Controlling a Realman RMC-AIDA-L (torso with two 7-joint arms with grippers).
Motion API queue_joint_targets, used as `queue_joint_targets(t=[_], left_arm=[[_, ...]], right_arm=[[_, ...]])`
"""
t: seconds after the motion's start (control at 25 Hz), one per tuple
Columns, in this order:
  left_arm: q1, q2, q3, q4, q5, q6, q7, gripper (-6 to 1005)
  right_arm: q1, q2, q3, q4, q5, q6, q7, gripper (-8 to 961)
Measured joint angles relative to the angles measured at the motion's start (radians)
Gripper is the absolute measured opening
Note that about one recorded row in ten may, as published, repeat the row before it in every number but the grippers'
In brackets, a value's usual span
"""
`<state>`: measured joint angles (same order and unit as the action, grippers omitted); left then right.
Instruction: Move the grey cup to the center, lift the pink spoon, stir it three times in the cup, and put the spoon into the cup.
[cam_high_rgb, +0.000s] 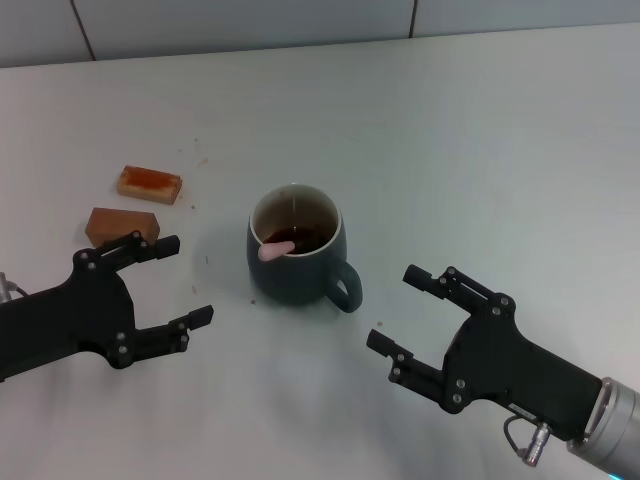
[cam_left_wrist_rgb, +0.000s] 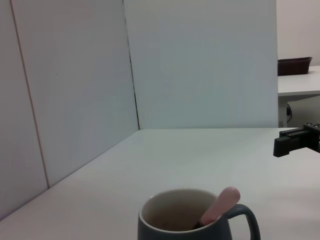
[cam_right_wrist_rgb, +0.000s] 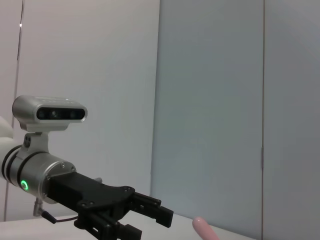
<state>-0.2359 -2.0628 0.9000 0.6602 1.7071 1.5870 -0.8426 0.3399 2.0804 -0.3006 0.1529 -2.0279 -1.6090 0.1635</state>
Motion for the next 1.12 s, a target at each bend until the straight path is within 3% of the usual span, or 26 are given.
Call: queue_joint_targets(t=[1.12], left_arm=[[0.001, 0.001, -0.027, -0.024, -0.002, 0.011, 0.017, 832]], right_arm=[[0.002, 0.000, 0.014, -0.009, 0.014, 0.012, 0.049, 730]])
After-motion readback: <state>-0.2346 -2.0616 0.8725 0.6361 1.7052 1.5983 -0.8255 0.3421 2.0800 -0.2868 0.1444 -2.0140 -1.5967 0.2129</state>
